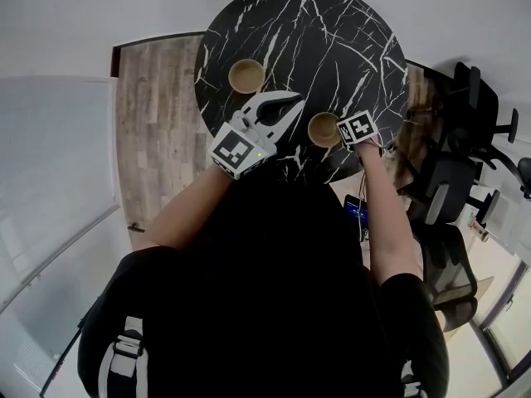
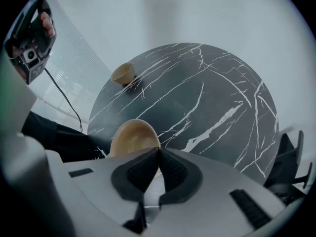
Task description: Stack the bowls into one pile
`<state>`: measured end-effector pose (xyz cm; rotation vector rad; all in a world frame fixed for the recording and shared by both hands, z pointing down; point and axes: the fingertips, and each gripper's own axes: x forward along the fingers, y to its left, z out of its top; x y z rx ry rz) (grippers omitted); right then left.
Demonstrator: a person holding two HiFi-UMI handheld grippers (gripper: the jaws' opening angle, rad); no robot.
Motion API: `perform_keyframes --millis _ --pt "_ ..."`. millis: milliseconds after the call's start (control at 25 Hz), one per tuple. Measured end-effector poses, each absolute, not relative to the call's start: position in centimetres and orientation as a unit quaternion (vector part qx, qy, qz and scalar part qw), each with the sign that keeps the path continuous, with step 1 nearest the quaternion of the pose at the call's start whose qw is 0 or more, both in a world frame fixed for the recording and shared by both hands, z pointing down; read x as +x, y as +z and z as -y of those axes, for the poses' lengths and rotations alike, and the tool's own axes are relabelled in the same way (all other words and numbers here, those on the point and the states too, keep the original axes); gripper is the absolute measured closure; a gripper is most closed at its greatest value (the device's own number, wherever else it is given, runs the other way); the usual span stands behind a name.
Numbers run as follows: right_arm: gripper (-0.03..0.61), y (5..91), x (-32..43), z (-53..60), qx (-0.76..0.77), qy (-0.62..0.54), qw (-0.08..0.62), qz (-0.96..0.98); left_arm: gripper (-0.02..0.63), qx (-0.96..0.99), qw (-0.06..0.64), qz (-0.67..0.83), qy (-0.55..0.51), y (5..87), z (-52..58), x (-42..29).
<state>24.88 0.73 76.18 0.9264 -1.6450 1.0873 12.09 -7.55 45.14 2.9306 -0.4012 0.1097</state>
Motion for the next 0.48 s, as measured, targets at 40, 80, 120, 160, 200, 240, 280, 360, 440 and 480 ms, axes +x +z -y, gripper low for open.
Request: perform_keyframes --millis 40,80,120,160,200,240,280,360,440,480 --pt "0.571 76.0 24.8 -0.5 0.377 0.443 0.461 0.67 0.609 0.986 0.089 0.135 0.037 45.1 7.6 12.0" --pt "0.571 75.8 24.8 -0.3 0.376 0.443 0.459 0.672 0.609 0.986 0.087 0.136 0.036 45.0 7.6 12.0" --pt "0.571 75.6 24.7 -0.1 0.377 0.444 0.457 0.673 0.609 0.986 0.087 0.137 0.035 44.8 7.7 12.0" --pt "0.571 75.3 24.6 0.2 0.377 0.444 0.454 0.675 0.609 0.986 0.086 0.138 0.035 44.7 7.7 11.9" --pt "0.572 75.1 24.5 0.5 0.377 0.443 0.451 0.677 0.609 0.986 0.086 0.139 0.034 44.7 7.7 11.8" --pt "0.571 74.8 24.4 0.9 0.378 0.443 0.448 0.679 0.609 0.986 0.087 0.141 0.033 44.8 7.7 11.6" --pt "0.571 74.6 24.2 1.3 0.379 0.442 0.445 0.681 0.609 0.985 0.088 0.144 0.032 44.9 7.7 11.4" --pt "0.572 74.1 23.9 2.1 0.38 0.44 0.439 0.685 0.609 0.985 0.088 0.148 0.031 44.9 7.8 11.0" --pt "0.572 73.5 23.4 3.1 0.379 0.437 0.434 0.69 0.609 0.984 0.088 0.154 0.031 44.8 8.0 10.4" --pt "0.572 73.2 23.2 3.6 0.379 0.435 0.432 0.693 0.609 0.983 0.086 0.157 0.032 44.8 8.2 10.1"
